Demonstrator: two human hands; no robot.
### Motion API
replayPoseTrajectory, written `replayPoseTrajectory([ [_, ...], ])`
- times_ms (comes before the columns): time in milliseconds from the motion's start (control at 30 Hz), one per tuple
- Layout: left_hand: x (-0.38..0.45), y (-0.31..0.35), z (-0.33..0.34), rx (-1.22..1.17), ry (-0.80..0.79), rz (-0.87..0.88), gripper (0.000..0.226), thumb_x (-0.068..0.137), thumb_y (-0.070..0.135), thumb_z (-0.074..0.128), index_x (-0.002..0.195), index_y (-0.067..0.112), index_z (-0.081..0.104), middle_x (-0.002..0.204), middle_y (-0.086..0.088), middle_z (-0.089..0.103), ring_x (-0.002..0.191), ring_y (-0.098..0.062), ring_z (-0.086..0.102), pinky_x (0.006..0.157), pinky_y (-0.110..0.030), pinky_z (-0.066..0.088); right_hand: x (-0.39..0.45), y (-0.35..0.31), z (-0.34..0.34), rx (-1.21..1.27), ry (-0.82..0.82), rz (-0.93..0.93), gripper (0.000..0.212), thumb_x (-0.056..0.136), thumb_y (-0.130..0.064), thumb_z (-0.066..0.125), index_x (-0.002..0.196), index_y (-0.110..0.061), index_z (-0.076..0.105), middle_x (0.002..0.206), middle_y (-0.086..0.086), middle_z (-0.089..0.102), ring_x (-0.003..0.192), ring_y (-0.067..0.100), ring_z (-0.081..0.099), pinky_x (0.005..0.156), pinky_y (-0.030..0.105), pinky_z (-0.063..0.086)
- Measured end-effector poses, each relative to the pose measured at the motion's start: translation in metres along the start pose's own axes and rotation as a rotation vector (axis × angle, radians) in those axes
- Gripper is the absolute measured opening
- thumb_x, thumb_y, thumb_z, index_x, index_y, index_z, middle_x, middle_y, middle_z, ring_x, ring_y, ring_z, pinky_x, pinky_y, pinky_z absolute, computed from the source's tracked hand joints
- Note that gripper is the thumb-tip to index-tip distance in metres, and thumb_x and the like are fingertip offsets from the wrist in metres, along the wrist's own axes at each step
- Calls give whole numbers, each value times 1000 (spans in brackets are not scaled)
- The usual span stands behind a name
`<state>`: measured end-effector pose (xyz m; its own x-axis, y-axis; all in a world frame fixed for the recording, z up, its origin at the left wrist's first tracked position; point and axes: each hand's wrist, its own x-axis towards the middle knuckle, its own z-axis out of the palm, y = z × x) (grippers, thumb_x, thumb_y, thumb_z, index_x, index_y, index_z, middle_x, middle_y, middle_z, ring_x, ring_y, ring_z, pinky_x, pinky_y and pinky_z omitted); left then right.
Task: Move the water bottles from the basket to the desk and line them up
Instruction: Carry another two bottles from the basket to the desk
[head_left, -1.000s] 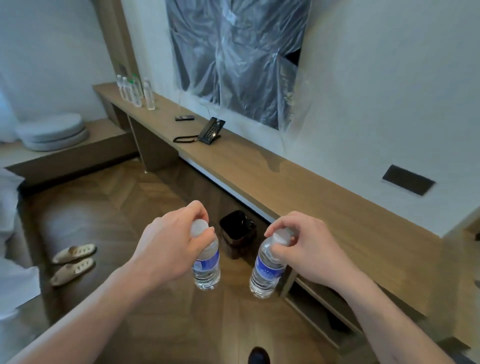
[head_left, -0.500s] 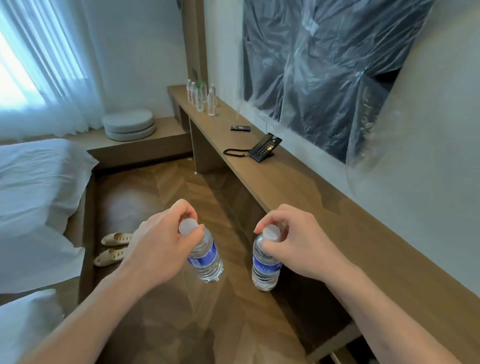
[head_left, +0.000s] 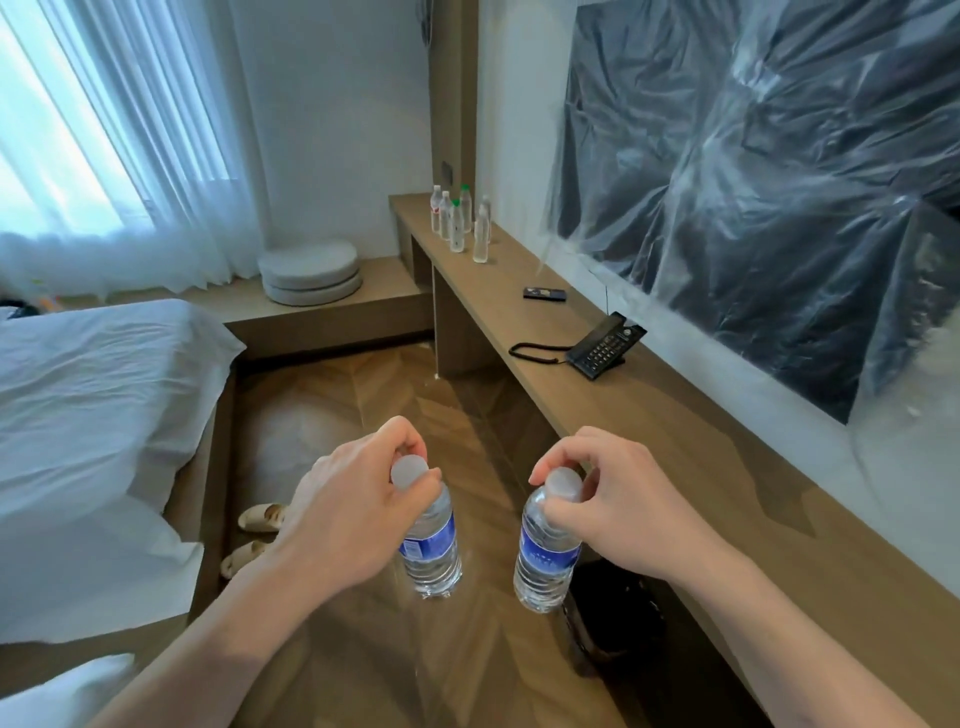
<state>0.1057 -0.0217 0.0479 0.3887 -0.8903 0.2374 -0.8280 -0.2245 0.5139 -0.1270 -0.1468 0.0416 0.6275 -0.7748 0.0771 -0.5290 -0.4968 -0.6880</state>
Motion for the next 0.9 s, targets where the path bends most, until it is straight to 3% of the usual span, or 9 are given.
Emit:
replayPoseTrajectory([
  [167, 68, -45, -11, 3, -22, 39, 16, 93, 44, 62, 89, 32, 52, 75, 14, 62, 70, -12, 60, 58, -19, 38, 72, -13, 23, -13, 32, 33, 17, 80, -33, 81, 91, -41, 71, 102, -25, 60, 97, 3, 62, 69, 25, 62],
  [500, 192, -113, -4, -14, -70, 43, 17, 92, 46, 60, 92, 32, 50, 76, 14, 64, 72, -13, 62, 64, -34, 53, 196, -13, 40, 9, 18, 99, 19, 83, -32, 82, 94, -42, 70, 100, -23, 62, 96, 4, 64, 67, 21, 62],
  [700, 275, -138, 18, -13, -57, 0, 18, 92, 45, 64, 91, 32, 51, 72, 12, 63, 68, -13, 60, 57, -28, 46, 290, 16, 46, 4, -32, 81, 20, 82, -35, 82, 94, -44, 70, 102, -29, 61, 98, 4, 65, 72, 26, 65],
  [900, 381, -149, 39, 29, -22, -70, 15, 91, 44, 62, 92, 34, 51, 78, 15, 65, 71, -12, 64, 63, -36, 58, 403, 45, 32, 10, -67, 65, 22, 81, -37, 82, 96, -44, 69, 99, -22, 65, 98, 2, 65, 69, 21, 63],
])
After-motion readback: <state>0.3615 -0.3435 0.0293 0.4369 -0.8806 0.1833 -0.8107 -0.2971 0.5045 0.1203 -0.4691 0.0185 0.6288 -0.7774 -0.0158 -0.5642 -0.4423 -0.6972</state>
